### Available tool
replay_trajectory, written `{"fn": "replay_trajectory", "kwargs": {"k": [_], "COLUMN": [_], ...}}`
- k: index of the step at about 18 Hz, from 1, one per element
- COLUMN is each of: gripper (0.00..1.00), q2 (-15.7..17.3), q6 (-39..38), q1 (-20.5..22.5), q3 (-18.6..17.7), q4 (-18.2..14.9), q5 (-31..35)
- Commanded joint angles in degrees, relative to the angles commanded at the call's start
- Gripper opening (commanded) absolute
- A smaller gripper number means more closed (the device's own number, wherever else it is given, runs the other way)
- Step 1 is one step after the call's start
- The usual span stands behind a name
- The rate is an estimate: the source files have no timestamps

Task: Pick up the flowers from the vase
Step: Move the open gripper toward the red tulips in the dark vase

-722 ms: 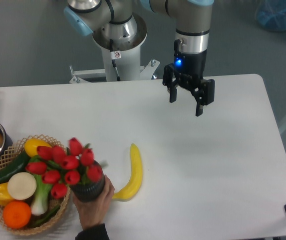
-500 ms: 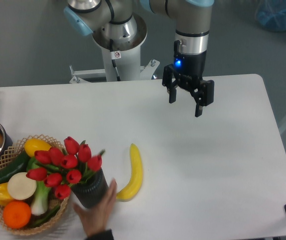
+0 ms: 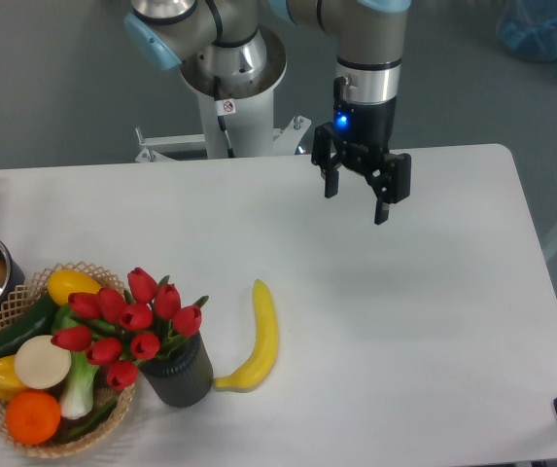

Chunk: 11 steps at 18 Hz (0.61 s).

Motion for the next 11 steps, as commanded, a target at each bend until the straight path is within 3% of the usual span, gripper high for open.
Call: {"fn": "replay_trajectory", "kwargs": {"k": [11], "gripper": [1.0], "q2": [1.2], "q6": [-12.2], "q1": [0.5], "q3": [-1.7], "q4": [1.1], "q5": [-2.1]}}
